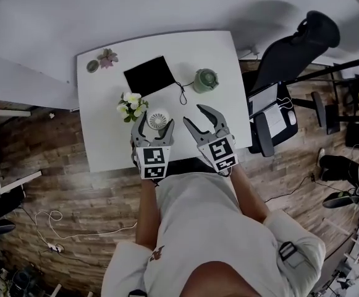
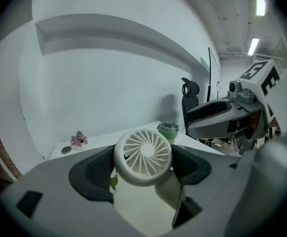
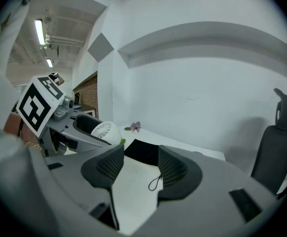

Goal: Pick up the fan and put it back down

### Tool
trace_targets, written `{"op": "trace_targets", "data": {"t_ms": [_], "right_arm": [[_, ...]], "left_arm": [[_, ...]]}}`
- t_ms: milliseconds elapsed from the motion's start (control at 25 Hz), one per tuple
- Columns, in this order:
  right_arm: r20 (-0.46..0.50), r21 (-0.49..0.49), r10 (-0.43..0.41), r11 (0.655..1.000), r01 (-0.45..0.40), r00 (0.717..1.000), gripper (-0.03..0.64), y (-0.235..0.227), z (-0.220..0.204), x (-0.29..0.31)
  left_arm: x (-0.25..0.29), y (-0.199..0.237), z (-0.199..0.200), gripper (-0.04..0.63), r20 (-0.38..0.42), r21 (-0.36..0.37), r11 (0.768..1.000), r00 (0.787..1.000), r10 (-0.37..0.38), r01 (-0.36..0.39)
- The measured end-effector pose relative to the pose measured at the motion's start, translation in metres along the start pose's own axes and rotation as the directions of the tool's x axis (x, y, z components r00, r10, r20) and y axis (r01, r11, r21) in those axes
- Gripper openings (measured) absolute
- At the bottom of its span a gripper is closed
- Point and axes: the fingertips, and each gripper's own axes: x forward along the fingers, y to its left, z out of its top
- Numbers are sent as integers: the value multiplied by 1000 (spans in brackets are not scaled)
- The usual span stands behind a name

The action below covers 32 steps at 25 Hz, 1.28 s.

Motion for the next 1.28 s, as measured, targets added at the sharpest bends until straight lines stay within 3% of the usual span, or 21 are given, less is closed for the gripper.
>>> {"op": "trace_targets", "data": {"t_ms": [440, 920, 1280], "right_arm": [[136, -48, -1, 999, 8, 991, 219, -8, 67, -15], [290, -90, 4, 996, 24, 957, 219, -12, 134, -35], [382, -116, 25, 993, 21, 924, 218, -10, 172, -42]], "left_arm": [[-35, 19, 69, 360, 181, 17, 998, 982, 57, -61], [-78, 32, 138, 360, 359, 60, 988, 927, 111, -142], [-97, 43, 166, 360, 440, 61, 982, 887, 137, -181]]}}
